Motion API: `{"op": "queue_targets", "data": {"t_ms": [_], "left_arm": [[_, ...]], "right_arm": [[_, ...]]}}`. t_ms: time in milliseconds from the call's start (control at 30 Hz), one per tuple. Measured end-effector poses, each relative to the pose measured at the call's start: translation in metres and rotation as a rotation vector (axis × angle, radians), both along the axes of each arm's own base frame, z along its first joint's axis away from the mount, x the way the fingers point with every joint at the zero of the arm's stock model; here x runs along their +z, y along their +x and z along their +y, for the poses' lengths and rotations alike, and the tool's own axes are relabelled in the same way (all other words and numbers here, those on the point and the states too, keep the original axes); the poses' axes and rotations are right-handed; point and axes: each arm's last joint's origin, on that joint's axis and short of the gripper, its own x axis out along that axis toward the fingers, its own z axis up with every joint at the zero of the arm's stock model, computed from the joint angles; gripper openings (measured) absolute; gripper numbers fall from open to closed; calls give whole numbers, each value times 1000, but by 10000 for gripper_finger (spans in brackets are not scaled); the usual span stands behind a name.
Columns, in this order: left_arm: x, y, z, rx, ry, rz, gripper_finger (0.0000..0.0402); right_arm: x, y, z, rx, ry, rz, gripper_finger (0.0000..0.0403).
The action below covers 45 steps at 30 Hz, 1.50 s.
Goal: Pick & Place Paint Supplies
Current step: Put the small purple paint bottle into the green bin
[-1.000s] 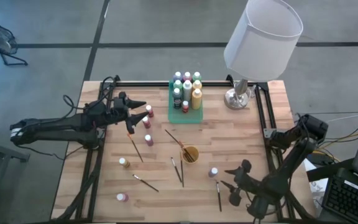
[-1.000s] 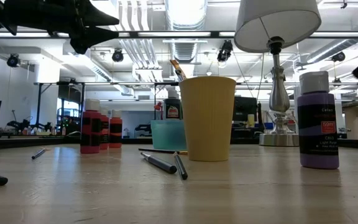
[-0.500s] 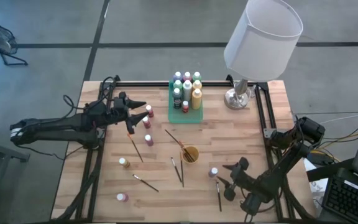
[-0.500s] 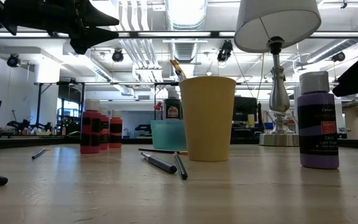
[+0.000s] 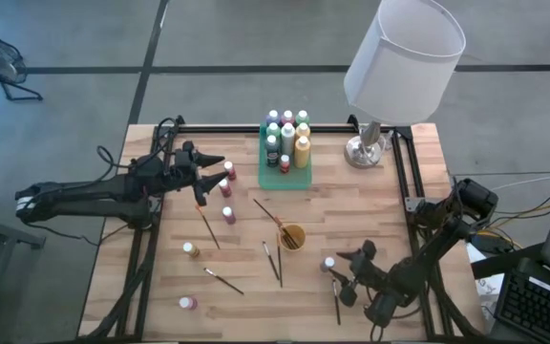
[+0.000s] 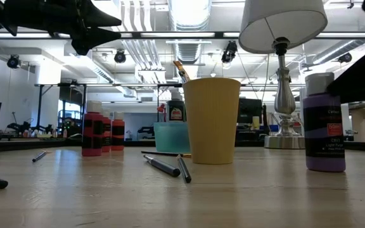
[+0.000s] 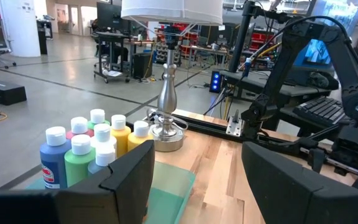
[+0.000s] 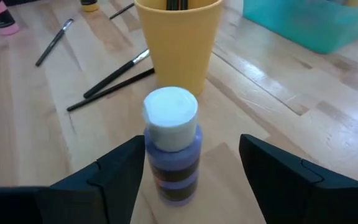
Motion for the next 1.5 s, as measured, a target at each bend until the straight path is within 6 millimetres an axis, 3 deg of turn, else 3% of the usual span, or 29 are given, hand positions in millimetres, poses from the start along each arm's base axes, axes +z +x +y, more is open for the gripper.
{"op": "queue_targets", "data": {"t_ms": [467, 1100, 1500], "left_arm": [[0, 0, 0, 0, 0, 0, 248], [0, 0, 0, 0, 0, 0, 248], [0, 0, 0, 0, 0, 0, 248]], "right_arm": [[-1, 16, -8, 8, -30, -7, 267], [-4, 18, -15, -7, -48, -2, 131], [-4, 18, -16, -11, -65, -10, 115]]}}
